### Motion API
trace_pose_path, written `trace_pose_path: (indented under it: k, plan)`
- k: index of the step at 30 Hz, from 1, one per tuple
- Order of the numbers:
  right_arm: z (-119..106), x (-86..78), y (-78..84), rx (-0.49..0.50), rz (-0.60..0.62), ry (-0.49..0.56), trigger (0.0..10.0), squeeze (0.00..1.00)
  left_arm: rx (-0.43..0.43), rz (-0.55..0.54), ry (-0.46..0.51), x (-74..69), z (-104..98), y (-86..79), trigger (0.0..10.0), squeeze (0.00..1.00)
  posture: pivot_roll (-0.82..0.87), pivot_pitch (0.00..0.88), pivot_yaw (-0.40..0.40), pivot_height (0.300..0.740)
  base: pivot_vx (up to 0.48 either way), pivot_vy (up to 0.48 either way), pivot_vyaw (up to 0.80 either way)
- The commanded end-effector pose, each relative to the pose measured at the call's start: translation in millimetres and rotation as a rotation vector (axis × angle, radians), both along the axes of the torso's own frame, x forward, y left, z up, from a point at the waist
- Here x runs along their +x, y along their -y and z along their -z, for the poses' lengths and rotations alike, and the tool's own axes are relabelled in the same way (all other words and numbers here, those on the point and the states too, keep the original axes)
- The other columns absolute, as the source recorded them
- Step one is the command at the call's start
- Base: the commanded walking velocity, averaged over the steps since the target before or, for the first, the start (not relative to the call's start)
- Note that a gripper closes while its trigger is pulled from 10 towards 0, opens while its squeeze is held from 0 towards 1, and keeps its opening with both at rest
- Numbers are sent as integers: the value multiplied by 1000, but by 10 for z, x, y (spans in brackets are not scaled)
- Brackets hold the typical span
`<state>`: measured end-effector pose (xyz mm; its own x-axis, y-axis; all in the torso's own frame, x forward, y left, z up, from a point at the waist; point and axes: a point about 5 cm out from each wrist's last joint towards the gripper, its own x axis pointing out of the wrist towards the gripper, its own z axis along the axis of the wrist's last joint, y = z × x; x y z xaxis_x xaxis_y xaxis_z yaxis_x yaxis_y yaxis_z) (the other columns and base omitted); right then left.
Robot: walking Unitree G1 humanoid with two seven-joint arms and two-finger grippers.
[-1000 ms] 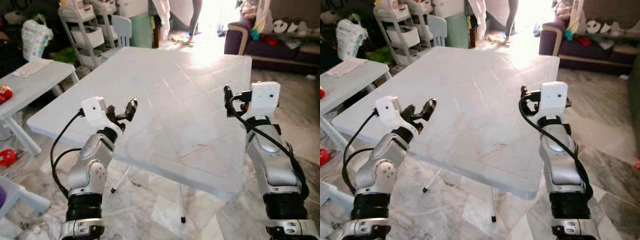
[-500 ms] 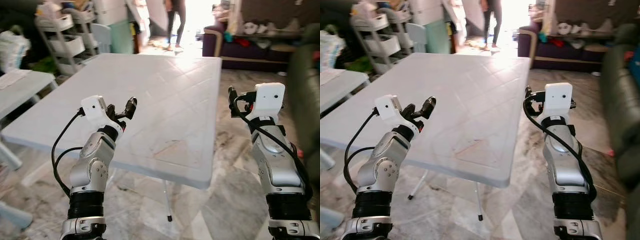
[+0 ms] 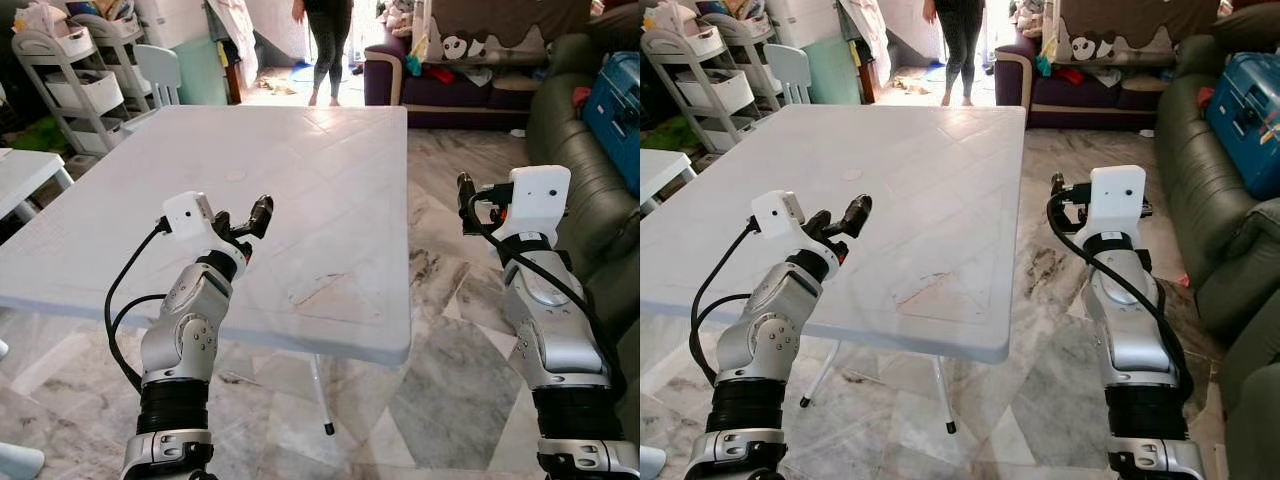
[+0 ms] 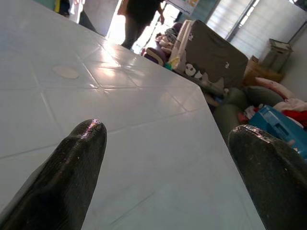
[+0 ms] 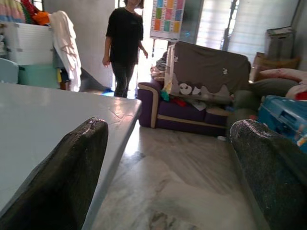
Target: Picking trash to rubbish bin
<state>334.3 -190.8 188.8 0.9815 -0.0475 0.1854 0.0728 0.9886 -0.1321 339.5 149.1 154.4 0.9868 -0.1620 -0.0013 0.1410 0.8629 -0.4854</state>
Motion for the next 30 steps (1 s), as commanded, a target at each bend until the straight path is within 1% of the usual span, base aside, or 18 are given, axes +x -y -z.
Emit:
trace_pose_path:
  k: [1,7,15,17,26,30]
  plan:
    - [-51,20,-28,-3,-14,9,10000,0,7,-10,2,25,-35,-22,10000,0,-116,0,48,740,0,0,-781]
    - [-48,17,-29,-2,-13,7,10000,0,-2,-3,14,21,-48,-11,10000,0,-117,0,47,740,0,0,-788]
    - [-49,12,-29,-1,-13,10,10000,0,-12,1,6,21,-45,-1,10000,0,-119,0,49,740,0,0,-765]
    - [-53,10,-27,0,-14,12,10000,0,-13,2,6,22,-46,2,10000,0,-119,0,48,740,0,0,-400]
    - [-51,0,-33,-1,-18,15,10000,0,-14,5,-3,23,-33,9,10000,0,-121,0,48,740,0,0,0]
    - [-51,1,-34,-2,-18,16,10000,0,-12,5,-6,24,-31,5,10000,0,-120,0,49,740,0,276,0]
